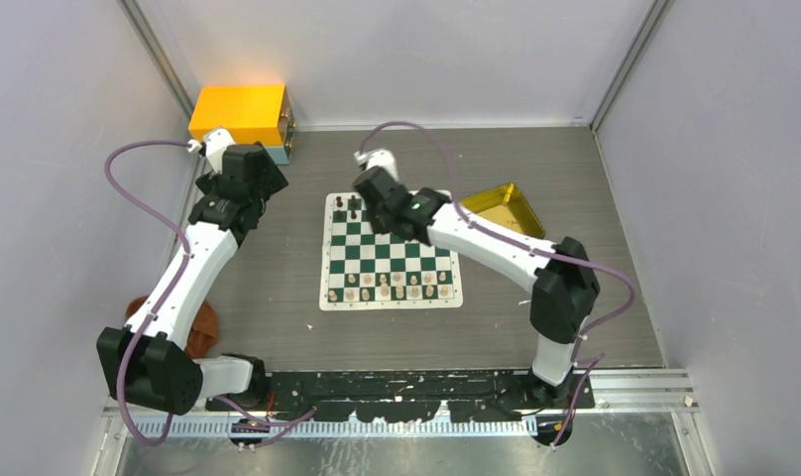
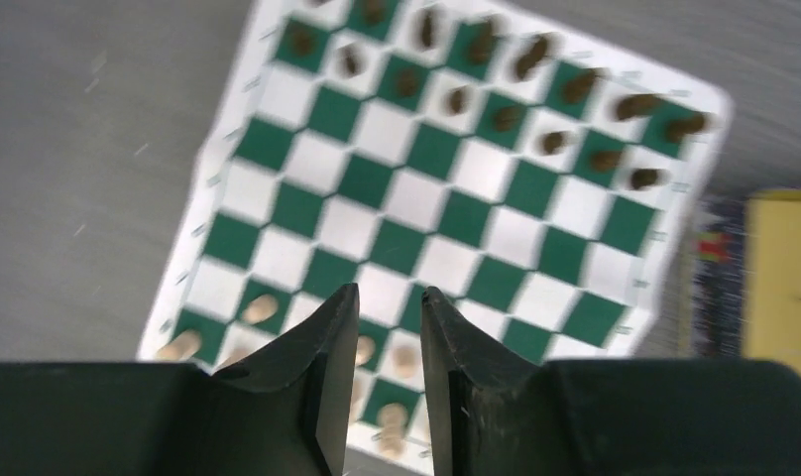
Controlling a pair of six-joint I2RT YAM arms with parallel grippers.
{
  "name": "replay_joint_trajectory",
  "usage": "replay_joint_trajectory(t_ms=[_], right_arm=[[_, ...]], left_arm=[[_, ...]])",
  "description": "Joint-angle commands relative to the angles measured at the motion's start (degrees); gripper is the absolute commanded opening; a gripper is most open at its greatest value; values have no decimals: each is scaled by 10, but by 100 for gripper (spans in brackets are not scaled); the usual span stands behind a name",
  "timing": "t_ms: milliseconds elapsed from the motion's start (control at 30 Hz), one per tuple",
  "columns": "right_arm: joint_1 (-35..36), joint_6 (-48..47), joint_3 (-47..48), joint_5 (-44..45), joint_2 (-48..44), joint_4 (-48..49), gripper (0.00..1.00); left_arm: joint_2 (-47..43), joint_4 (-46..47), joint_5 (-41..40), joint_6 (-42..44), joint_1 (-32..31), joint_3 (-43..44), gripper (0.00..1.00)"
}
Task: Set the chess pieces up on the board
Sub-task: Adjust the storage box at the center of the board.
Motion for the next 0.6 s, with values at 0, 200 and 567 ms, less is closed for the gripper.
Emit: replay_joint_trajectory(t_ms=[0,200,567], right_arm=[[-80,45,-25,93,-68,-21,36],[-173,89,-85,122,-109,-36,35],[-339,106,-181,81,-99,30,35]], left_arm=[[20,25,7,-15,3,48,97],[65,32,8,-20,-4,80,96],[164,31,-4,-37,-16,142,95]])
